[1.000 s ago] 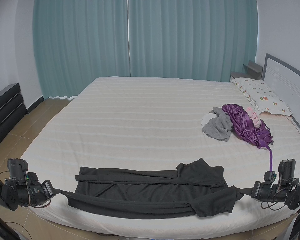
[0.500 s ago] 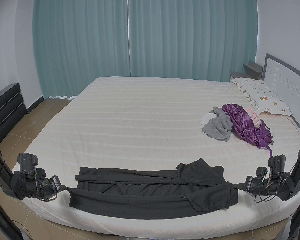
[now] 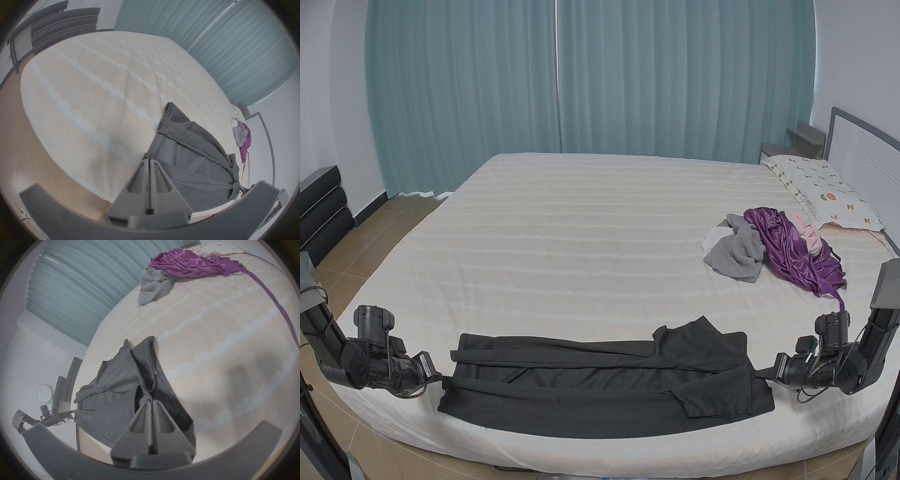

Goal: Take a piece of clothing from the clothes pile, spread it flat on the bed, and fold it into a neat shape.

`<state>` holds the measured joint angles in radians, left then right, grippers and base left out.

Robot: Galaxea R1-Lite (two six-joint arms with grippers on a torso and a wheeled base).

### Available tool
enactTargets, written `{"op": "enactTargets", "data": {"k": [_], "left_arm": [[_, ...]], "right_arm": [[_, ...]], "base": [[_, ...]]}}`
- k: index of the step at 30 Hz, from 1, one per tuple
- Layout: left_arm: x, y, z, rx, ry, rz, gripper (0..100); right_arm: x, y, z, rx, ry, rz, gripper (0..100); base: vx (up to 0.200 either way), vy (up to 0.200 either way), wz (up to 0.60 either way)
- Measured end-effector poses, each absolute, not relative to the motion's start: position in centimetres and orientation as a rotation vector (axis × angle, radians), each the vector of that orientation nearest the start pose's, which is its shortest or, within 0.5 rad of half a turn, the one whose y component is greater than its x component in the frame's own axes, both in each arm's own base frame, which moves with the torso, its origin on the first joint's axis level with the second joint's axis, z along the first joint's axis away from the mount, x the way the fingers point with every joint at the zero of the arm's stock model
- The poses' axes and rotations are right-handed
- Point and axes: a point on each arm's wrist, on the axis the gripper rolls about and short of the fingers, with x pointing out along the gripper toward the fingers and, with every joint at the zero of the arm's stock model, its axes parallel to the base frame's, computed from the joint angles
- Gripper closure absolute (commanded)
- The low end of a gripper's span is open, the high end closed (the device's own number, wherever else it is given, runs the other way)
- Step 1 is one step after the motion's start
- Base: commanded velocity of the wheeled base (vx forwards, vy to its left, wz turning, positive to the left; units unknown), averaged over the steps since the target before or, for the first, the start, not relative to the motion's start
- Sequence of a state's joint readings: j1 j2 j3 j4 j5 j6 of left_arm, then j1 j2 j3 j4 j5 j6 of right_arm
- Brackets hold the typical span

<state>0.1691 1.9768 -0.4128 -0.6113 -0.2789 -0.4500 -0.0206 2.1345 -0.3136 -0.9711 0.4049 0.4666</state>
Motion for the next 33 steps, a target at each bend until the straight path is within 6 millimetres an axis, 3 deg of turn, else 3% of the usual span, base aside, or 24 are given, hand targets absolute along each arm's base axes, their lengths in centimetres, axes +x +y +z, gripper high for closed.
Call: {"op": "enactTargets", "data": {"k": [15, 16, 17, 25, 33], "left_arm": [[26.9, 3.5, -0.2, -0.619, 0.991, 0.124, 100], [27.0, 3.4, -0.3, -0.618, 0.993, 0.123, 100], [27.0, 3.4, -0.3, -0.617, 0.995, 0.122, 0], [27.1, 3.1, -0.5, -0.616, 1.006, 0.119, 0], [27.2, 3.3, 1.4, -0.691, 0.937, 0.148, 0]], "right_arm": [[27.0, 0.3, -2.9, 0.608, 0.942, 0.128, 100], [27.0, 0.3, -3.0, 0.606, 0.943, 0.126, 0], [27.1, 0.3, -3.0, 0.606, 0.943, 0.125, 0], [27.3, 0.6, -2.5, 0.598, 0.92, 0.134, 0], [28.5, 0.5, 0.5, 0.63, 0.867, 0.134, 0]], "base": [[0.0, 0.0, 0.0], [0.0, 0.0, 0.0], [0.0, 0.0, 0.0], [0.0, 0.0, 0.0], [0.0, 0.0, 0.0]]}}
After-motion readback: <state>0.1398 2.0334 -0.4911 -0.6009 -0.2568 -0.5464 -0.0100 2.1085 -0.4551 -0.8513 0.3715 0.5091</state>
